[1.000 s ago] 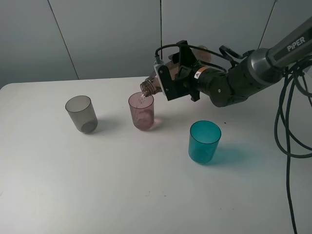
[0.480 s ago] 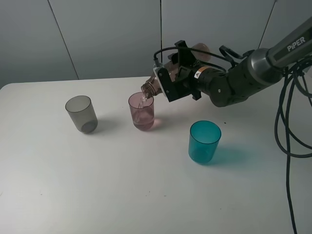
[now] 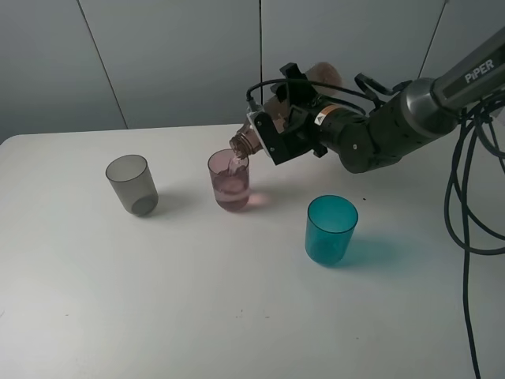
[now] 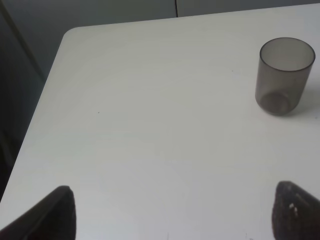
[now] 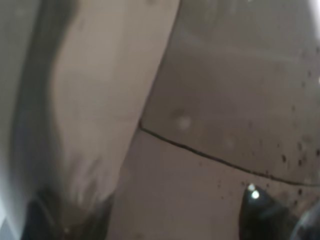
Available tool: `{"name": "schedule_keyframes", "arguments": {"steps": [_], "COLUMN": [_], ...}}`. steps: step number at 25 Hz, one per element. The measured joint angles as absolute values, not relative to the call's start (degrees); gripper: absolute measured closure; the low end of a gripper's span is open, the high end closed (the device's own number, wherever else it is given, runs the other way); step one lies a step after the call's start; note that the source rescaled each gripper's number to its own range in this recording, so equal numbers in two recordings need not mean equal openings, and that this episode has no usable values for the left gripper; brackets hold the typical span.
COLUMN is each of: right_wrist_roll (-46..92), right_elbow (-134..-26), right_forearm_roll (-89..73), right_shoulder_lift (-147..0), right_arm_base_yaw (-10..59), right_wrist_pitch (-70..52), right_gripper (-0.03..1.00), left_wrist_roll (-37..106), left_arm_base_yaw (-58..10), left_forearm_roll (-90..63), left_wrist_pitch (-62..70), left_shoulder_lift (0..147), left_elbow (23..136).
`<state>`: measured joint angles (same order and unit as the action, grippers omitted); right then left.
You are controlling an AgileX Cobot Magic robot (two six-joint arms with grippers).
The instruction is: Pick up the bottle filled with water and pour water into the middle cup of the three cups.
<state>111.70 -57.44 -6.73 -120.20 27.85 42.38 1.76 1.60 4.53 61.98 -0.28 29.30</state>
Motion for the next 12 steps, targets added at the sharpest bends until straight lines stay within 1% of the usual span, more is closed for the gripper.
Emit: {"name": "schedule_keyframes", "arguments": {"steps": [12], "right_wrist_roll": [114.47], "right_elbow": [-57.44], "right_forearm_roll": [-4.80], "right_shoulder_lift": [-120.20], "right_arm_base_yaw": [27.85], "right_wrist_pitch": [43.44], "right_gripper": [0.97], "left_wrist_roll": [1.76], "left_arm_base_yaw": [1.60], "left_forearm_roll": [4.53], "left_wrist_pitch": [61.98], "left_shoulder_lift": [-0.28], "left_elbow": [29.30]}}
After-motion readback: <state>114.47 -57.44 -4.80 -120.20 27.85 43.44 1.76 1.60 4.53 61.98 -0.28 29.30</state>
